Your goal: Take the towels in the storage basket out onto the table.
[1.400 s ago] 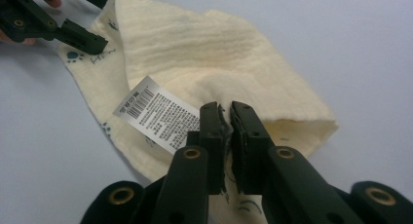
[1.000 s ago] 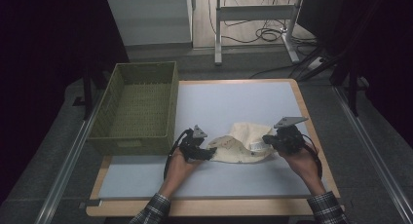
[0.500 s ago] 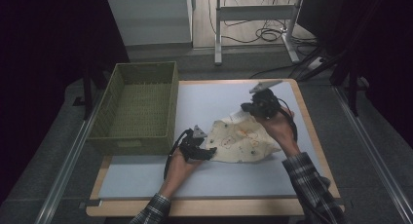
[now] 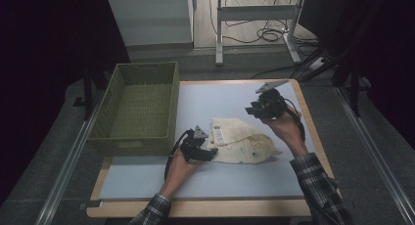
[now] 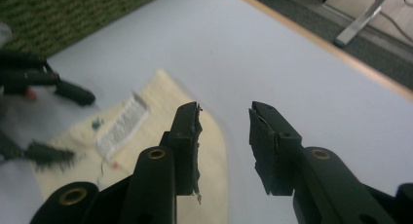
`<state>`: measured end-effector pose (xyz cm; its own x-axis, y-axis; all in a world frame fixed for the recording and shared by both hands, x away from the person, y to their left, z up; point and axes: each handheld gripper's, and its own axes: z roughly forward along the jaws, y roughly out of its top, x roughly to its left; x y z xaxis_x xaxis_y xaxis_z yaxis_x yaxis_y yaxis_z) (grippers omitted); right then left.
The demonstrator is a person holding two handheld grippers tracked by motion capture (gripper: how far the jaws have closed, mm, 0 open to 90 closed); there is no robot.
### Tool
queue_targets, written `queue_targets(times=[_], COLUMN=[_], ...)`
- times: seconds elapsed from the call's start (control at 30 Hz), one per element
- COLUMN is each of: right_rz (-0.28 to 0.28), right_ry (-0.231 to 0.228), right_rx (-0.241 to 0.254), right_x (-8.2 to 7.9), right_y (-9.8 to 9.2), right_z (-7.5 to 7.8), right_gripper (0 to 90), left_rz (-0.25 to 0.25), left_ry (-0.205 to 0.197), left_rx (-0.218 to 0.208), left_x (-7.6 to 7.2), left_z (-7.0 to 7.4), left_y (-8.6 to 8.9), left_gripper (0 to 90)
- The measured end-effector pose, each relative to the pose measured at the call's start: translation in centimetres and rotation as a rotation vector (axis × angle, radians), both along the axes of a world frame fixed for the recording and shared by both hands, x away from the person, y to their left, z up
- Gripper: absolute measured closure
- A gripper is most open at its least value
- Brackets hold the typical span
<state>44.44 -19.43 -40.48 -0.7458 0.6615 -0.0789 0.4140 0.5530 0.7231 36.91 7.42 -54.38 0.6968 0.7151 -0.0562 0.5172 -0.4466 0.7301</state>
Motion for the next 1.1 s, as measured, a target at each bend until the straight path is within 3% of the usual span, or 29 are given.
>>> queue_targets(times=[0.1, 0.17, 0.3, 0.33, 0.4, 0.57, 0.67, 0.73, 0.83, 1.0, 1.1], right_rz=[-0.025, -0.038, -0.056, -0.056, -0.055, -0.052, -0.048, -0.037, -0.021, -0.015, -0.019], right_ry=[0.021, 0.036, 0.05, 0.05, 0.074, 0.116, 0.144, 0.158, 0.163, 0.129, 0.095], right_rx=[0.016, 0.032, 0.046, 0.046, 0.068, 0.08, 0.084, 0.093, 0.117, 0.129, 0.106], right_x=[-1.4, -2.3, -3.9, -3.9, -5.0, -5.6, -5.4, -5.4, -5.5, -5.7, -5.6], right_y=[-3.1, -4.7, -7.0, -7.0, -8.2, -8.9, -9.2, -9.3, -9.4, -9.6, -9.5], right_z=[-1.6, -2.5, -3.9, -3.9, -5.2, -7.3, -8.3, -8.5, -8.1, -6.8, -5.2], right_gripper=[62.5, 62.0, 61.7, 61.7, 61.4, 61.1, 73.7, 85.1, 88.2, 88.4, 88.4], left_rz=[0.005, 0.01, -0.016, -0.016, -0.066, -0.113, -0.103, -0.104, -0.1, -0.084, -0.062], left_ry=[0.011, -0.017, -0.043, -0.043, -0.032, -0.021, -0.008, 0.022, 0.022, 0.005, -0.022], left_rx=[0.031, 0.069, 0.052, 0.052, 0.048, 0.12, 0.138, 0.106, 0.087, 0.059, 0.044], left_x=[0.1, 0.3, 0.9, 0.9, 1.4, 2.1, 2.4, 2.8, 3.0, 3.1, 3.6], left_z=[0.3, 0.8, 2.2, 2.2, 2.7, 2.1, 1.8, 1.9, 2.1, 3.2, 4.8], left_y=[-0.5, -0.8, -1.4, -1.4, -2.5, -4.2, -4.6, -4.3, -3.9, -3.3, -2.6], left_gripper=[21.8, 22.8, 30.6, 33.9, 38.3, 47.9, 61.0, 75.2, 88.1, 89.5, 89.4])
